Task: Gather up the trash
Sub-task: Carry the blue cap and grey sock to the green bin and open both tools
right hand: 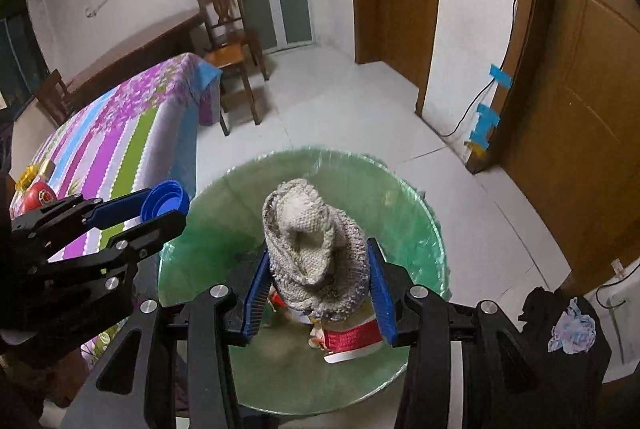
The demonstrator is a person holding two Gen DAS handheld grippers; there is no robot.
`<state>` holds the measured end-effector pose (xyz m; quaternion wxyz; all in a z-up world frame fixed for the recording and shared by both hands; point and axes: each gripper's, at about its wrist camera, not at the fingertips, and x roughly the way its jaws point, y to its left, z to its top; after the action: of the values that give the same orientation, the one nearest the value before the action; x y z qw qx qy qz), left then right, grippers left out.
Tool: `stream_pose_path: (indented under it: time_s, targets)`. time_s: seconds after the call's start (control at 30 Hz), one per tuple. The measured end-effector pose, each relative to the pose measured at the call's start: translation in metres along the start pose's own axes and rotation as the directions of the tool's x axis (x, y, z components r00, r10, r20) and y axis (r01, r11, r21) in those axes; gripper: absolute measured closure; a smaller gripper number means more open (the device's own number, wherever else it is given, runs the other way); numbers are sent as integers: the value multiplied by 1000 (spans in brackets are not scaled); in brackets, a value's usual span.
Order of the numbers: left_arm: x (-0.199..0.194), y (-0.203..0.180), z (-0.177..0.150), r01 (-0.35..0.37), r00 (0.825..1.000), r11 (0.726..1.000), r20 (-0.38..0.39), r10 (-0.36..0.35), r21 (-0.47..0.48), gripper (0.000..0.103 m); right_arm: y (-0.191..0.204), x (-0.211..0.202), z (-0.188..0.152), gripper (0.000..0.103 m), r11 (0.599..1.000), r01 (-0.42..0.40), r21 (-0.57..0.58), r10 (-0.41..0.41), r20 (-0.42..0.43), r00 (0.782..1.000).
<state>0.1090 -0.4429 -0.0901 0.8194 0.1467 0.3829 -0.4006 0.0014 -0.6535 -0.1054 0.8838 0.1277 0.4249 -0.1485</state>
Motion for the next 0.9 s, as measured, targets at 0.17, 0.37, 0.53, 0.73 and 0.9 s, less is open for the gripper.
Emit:
stream_pose_path:
  time_s: [0.17,0.37,0.53,0.73,0.9]
  targets:
    - [1,2,-1,-6,1000,1000,0,6,-1,65,14,9,5,57,1000,2,-4,-2,-9,1000]
    - [-2,-4,2,-7,1000,1000,8,7,4,65,15,7,7,57,1000,2,-2,-2,-9,1000]
    - [0,-5,3,-5,1000,1000,2,5,6,65,7,3,5,56,1000,1,2,-1,-3,1000]
    - [2,-3,5,-26,1000,1000,1,26,-8,50,6,-3,3,44,1000,-1,22,1,22,1000]
    - [1,-2,4,-30,1000,999,0,30,-14,48,5,-8,0,40,999,1,37,-2,33,999]
